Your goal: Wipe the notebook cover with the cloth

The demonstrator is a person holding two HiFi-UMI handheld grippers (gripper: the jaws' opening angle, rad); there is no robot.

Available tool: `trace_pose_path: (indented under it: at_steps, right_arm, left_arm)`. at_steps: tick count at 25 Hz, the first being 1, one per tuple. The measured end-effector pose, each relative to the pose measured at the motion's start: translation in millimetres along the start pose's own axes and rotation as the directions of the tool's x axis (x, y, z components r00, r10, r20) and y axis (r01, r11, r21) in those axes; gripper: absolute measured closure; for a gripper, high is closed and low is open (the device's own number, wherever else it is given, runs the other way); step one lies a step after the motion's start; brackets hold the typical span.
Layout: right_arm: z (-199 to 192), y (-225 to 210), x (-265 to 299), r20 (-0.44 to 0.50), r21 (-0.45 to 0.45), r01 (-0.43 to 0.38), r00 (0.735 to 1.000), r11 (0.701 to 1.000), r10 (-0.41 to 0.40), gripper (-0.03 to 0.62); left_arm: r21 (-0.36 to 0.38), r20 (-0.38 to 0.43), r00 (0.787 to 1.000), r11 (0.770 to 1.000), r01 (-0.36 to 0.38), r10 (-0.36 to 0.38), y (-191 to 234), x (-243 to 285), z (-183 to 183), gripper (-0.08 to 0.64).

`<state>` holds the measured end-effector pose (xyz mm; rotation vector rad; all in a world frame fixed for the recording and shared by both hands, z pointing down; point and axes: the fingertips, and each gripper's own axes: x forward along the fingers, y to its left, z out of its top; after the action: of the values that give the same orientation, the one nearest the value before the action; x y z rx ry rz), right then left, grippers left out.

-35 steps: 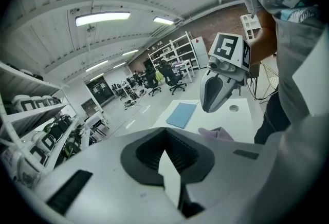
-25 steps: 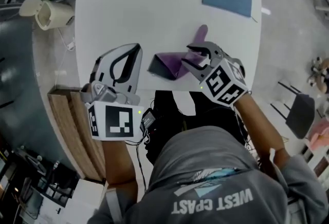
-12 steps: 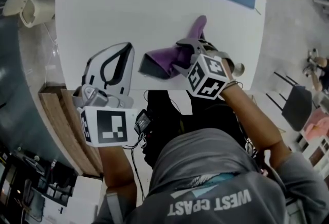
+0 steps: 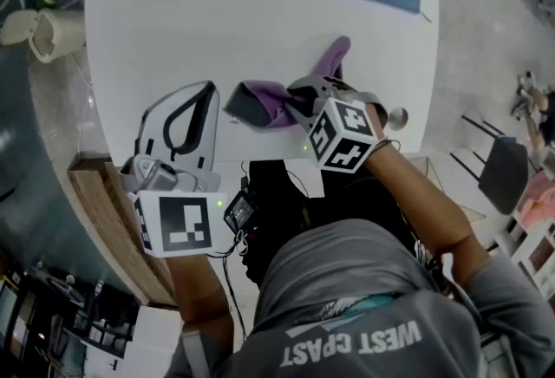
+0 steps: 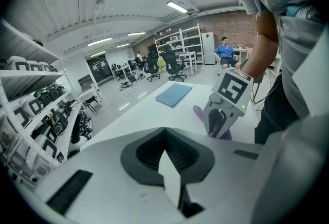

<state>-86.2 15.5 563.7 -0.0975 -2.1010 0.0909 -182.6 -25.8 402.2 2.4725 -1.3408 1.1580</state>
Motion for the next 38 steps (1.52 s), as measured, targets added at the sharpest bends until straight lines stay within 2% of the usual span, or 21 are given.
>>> trace_pose_path:
  at_steps: [4, 9, 15, 21, 23, 27, 30, 33, 38]
  right_arm:
    - [11.3, -8.8, -16.2, 0.061, 0.027, 0.035, 0.997, 0.999, -0.037, 0.523]
    - [28.1, -43.8, -51.0, 0.136, 0.051, 0.126, 0.982, 0.991, -0.132, 0.523]
    - [37.6, -114.3, -95.4, 0.189, 0.095, 0.255, 0.944, 0.962, -0.269, 0.523]
    - [19.2, -198.1, -115.0, 0.177, 0.166, 0.361, 0.905, 0.918, -0.388, 0.523]
    - [9.7, -219.3, -105.9, 0.16, 0.179, 0.363, 0.906, 0.914, -0.391, 0.523]
    - [-13.9, -241.3, -78.0, 0.121, 0.196, 0.328, 0.927, 0.924, -0.354, 0.523]
    - [-38.0, -250.0, -84.2, 0.117, 0.25, 0.317, 0.928, 0.915, -0.353, 0.523]
    - [-81.2, -263.2, -109.4, 0.087, 0.333, 0.349, 0.914, 0.876, -0.397, 0.523]
    - [-169.5, -281.7, -157.0, -0.01, 0.453, 0.418, 0.885, 0.787, -0.465, 0.523]
  left_arm:
    - [0.022, 0.011, 1.0, 1.0, -0.006, 0.006, 7.3, -1.2, 10.1, 0.56]
    - [0.063, 0.015, 1.0, 0.998, -0.013, 0.012, 17.7, 0.5, 30.5, 0.56]
    - [0.107, 0.03, 0.999, 0.994, -0.021, 0.018, 30.6, 9.8, 65.6, 0.56]
    - [0.129, 0.024, 1.0, 0.992, -0.016, 0.013, 31.9, 25.1, 90.0, 0.56]
    - [0.138, 0.018, 1.0, 0.99, -0.007, 0.005, 30.4, 32.8, 95.3, 0.56]
    - [0.142, 0.002, 1.0, 0.99, 0.02, -0.02, 24.4, 52.4, 104.4, 0.56]
    - [0.152, -0.002, 0.999, 0.987, 0.044, -0.044, 17.8, 69.4, 114.8, 0.56]
    - [0.165, -0.002, 0.998, 0.984, 0.07, -0.071, 12.3, 86.1, 126.1, 0.56]
    - [0.179, 0.012, 0.995, 0.979, 0.098, -0.102, 1.0, 107.2, 146.5, 0.56]
